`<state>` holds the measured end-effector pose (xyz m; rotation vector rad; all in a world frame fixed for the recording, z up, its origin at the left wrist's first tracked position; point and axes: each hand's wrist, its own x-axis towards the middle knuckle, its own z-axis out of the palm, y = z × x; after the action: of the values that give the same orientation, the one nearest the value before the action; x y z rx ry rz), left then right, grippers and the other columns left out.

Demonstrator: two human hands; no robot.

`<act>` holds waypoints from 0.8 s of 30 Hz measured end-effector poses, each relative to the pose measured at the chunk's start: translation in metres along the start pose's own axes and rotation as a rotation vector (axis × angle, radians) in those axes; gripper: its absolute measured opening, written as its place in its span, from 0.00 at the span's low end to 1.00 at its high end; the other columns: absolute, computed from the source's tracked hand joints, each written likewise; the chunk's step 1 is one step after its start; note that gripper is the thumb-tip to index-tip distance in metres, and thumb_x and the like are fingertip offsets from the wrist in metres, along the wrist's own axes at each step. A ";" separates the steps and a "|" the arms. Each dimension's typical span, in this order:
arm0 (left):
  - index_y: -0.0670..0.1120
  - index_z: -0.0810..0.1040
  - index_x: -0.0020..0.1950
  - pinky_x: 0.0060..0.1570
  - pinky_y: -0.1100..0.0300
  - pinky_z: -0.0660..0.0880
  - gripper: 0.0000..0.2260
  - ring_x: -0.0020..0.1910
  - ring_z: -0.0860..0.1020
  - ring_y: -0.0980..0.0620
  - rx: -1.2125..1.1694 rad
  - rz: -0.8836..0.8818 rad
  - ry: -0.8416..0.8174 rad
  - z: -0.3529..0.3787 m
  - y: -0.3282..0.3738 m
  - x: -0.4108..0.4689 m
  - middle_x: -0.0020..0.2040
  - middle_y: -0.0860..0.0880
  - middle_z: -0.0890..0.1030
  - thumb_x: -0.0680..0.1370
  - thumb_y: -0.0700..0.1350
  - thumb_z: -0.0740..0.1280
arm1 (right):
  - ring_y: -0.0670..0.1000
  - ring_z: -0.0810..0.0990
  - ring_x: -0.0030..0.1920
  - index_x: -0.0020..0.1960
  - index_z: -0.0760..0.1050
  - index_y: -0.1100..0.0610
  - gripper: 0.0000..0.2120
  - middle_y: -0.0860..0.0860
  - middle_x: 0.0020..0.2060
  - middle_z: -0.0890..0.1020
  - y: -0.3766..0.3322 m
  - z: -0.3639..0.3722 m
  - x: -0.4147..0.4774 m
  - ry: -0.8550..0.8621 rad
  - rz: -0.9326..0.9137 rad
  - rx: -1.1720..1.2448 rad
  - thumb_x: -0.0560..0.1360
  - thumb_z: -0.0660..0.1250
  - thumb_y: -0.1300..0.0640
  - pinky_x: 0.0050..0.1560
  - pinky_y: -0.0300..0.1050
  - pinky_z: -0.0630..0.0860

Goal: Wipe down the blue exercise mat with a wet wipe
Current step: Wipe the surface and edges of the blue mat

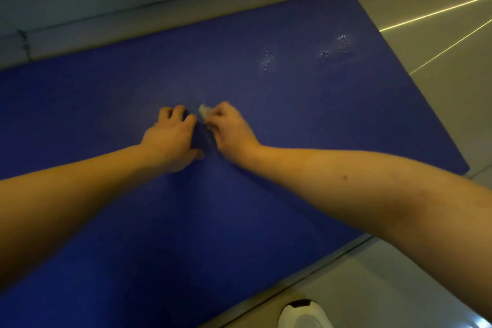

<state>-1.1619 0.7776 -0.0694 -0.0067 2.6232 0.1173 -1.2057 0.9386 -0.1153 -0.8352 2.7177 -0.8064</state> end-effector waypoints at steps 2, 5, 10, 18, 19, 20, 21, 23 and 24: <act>0.49 0.65 0.73 0.58 0.44 0.76 0.32 0.73 0.57 0.42 -0.021 -0.014 -0.004 -0.003 0.000 0.003 0.75 0.47 0.59 0.75 0.59 0.71 | 0.58 0.74 0.48 0.53 0.81 0.66 0.07 0.61 0.49 0.77 0.003 0.004 0.000 -0.053 -0.100 0.035 0.79 0.66 0.66 0.47 0.53 0.75; 0.47 0.69 0.70 0.56 0.42 0.76 0.28 0.69 0.63 0.43 -0.064 -0.058 0.066 -0.014 -0.003 0.011 0.69 0.46 0.66 0.76 0.59 0.71 | 0.57 0.74 0.55 0.60 0.81 0.61 0.13 0.60 0.56 0.77 0.024 -0.022 0.022 -0.071 -0.125 -0.061 0.80 0.62 0.66 0.54 0.45 0.70; 0.49 0.62 0.76 0.63 0.36 0.71 0.46 0.76 0.55 0.40 -0.093 -0.156 0.106 -0.021 -0.017 0.029 0.77 0.46 0.59 0.67 0.71 0.73 | 0.44 0.76 0.35 0.43 0.72 0.55 0.09 0.51 0.38 0.79 0.087 -0.083 0.073 0.345 0.532 0.168 0.81 0.64 0.54 0.42 0.45 0.71; 0.53 0.50 0.82 0.67 0.30 0.65 0.54 0.79 0.47 0.39 -0.071 -0.202 0.029 -0.008 -0.021 0.041 0.80 0.48 0.48 0.65 0.73 0.71 | 0.41 0.72 0.31 0.40 0.67 0.53 0.15 0.49 0.34 0.75 0.031 -0.036 0.082 0.311 0.444 0.181 0.83 0.63 0.51 0.35 0.38 0.69; 0.53 0.50 0.82 0.67 0.30 0.66 0.54 0.78 0.47 0.39 -0.067 -0.209 0.033 -0.008 -0.021 0.042 0.80 0.48 0.48 0.65 0.73 0.72 | 0.42 0.73 0.32 0.40 0.67 0.52 0.15 0.49 0.35 0.75 0.017 -0.022 0.080 0.238 0.368 0.199 0.84 0.63 0.50 0.35 0.38 0.69; 0.53 0.50 0.82 0.67 0.30 0.66 0.54 0.78 0.47 0.39 -0.067 -0.212 0.039 -0.007 -0.020 0.042 0.81 0.47 0.48 0.65 0.72 0.72 | 0.44 0.74 0.35 0.40 0.67 0.50 0.14 0.51 0.38 0.76 0.003 -0.009 0.076 0.153 0.261 0.230 0.84 0.63 0.51 0.37 0.39 0.70; 0.53 0.50 0.82 0.67 0.29 0.65 0.54 0.78 0.47 0.39 -0.072 -0.211 0.041 -0.007 -0.020 0.042 0.81 0.47 0.48 0.65 0.71 0.73 | 0.48 0.75 0.40 0.40 0.67 0.47 0.14 0.53 0.42 0.77 -0.009 -0.001 0.074 0.071 0.166 0.299 0.83 0.63 0.53 0.40 0.41 0.70; 0.53 0.51 0.82 0.67 0.29 0.64 0.53 0.78 0.46 0.39 -0.079 -0.207 0.038 -0.008 -0.020 0.041 0.81 0.47 0.47 0.66 0.70 0.73 | 0.51 0.72 0.45 0.43 0.73 0.45 0.11 0.56 0.48 0.75 -0.011 0.005 0.075 -0.067 0.010 0.285 0.83 0.63 0.57 0.44 0.42 0.67; 0.53 0.51 0.82 0.67 0.29 0.64 0.53 0.78 0.46 0.39 -0.075 -0.205 0.034 -0.008 -0.021 0.042 0.81 0.47 0.47 0.66 0.71 0.73 | 0.49 0.70 0.46 0.47 0.79 0.52 0.08 0.56 0.48 0.74 -0.002 0.003 0.083 -0.094 -0.006 0.248 0.82 0.62 0.58 0.45 0.43 0.65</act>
<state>-1.2015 0.7573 -0.0850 -0.3057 2.6322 0.1450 -1.2723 0.8890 -0.1181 -0.8037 2.4699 -1.0500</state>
